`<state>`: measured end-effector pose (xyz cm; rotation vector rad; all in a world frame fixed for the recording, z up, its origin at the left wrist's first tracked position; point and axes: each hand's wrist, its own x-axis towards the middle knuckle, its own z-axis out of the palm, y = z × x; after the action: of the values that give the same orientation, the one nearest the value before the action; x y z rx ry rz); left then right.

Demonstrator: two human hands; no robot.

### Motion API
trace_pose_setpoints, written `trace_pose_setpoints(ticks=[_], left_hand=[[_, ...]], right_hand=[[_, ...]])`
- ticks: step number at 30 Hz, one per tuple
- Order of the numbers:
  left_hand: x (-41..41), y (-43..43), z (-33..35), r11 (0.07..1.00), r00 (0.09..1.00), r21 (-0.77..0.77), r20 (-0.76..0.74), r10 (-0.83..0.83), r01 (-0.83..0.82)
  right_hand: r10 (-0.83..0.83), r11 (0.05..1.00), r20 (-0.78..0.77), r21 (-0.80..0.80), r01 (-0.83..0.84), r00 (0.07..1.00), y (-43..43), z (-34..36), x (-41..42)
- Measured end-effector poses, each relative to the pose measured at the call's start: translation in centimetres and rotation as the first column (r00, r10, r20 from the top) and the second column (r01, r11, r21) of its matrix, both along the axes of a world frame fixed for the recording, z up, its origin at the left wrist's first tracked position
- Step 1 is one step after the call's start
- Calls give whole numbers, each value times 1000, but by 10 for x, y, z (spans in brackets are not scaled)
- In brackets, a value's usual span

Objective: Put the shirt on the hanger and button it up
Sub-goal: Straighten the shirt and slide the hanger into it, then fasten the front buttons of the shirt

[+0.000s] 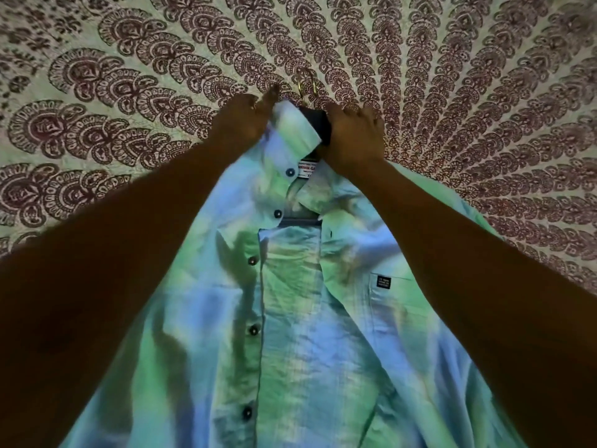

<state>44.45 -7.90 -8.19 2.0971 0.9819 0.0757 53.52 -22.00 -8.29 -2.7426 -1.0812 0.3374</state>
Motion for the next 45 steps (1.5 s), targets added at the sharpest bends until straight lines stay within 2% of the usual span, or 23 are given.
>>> trace_pose_setpoints(ticks=[2, 4, 6, 7, 9, 13, 14, 15, 16, 18, 20, 22, 25, 27, 29, 32, 34, 35, 37, 38, 41, 43, 45], left_hand=[[15, 13, 11, 993, 977, -19, -176, -117, 116], [25, 22, 17, 994, 968, 34, -233, -97, 108], [25, 29, 13, 998, 991, 70, -132, -1, 10], [21, 31, 7, 999, 999, 18, -38, 28, -27], [16, 27, -2, 975, 986, -216, 144, 87, -54], [14, 16, -11, 903, 853, -381, 387, 350, -198], [13, 17, -12, 914, 818, -338, 444, 365, -224], [9, 16, -11, 950, 820, -189, 481, 310, -249], [2, 12, -9, 967, 857, 40, 474, 202, -250], [-18, -9, -4, 904, 912, 417, 401, -85, -99], [-46, -41, -1, 805, 901, 582, 279, -333, 117], [-77, -65, -11, 688, 873, 663, 106, -477, 295], [-108, -75, -32, 633, 862, 636, -107, -495, 442], [-111, -73, -35, 662, 874, 609, -114, -472, 437], [-105, -70, -27, 758, 906, 549, 6, -424, 352], [-91, -73, -10, 954, 934, 286, 306, -183, 93], [-86, -79, -8, 987, 920, 159, 386, -64, 2], [-86, -82, -9, 988, 929, 142, 355, -104, 56], [-89, -89, -19, 924, 913, 235, 206, -351, 302], [-92, -91, -24, 880, 887, 283, 155, -434, 381], [-96, -95, -22, 949, 923, 152, 233, -306, 277], [-101, -101, -27, 919, 943, 313, 150, -298, 240], [-107, -108, -34, 808, 918, 454, -62, -391, 375]], right_hand=[[-20, 1000, -71, 8, 21, 997, 1, 1, 8], [-83, 995, -173, 33, 90, 981, 2, 1, 18], [-112, 989, -235, 71, 132, 965, 2, -4, 28], [-106, 990, -238, 62, 124, 965, 1, -5, 30], [-89, 994, -256, 42, 103, 962, 0, -9, 34], [-45, 993, -314, 88, 76, 948, -2, -10, 36], [-39, 992, -311, 106, 75, 950, -2, -11, 36], [-36, 989, -305, 123, 77, 952, -2, -12, 36], [-35, 988, -299, 130, 78, 954, -2, -13, 37], [-36, 990, -307, 121, 77, 951, -1, -14, 38], [-37, 991, -311, 108, 74, 950, -1, -16, 39], [-36, 992, -293, 105, 69, 956, 0, -19, 39], [-40, 998, -231, 29, 48, 972, 1, -23, 36], [-74, 996, -191, -52, 65, 979, -1, -17, 28], [-114, 993, -94, 27, 117, 989, -10, -1, 10], [-136, 954, 43, 277, 119, 990, -41, 13, -33], [-111, 956, -18, 270, 112, 994, -64, 12, -69], [-80, 978, -41, 189, 86, 996, -74, 8, -86], [-29, 999, -67, 42, 32, 997, -88, -5, -105], [-40, 998, -86, 41, 43, 996, -92, -10, -107], [-210, 948, -191, 199, 248, 959, -94, -14, -94], [-315, 865, -222, 333, 375, 923, -87, -13, -85], [-351, 697, -319, 538, 473, 880, -78, -7, -84]])
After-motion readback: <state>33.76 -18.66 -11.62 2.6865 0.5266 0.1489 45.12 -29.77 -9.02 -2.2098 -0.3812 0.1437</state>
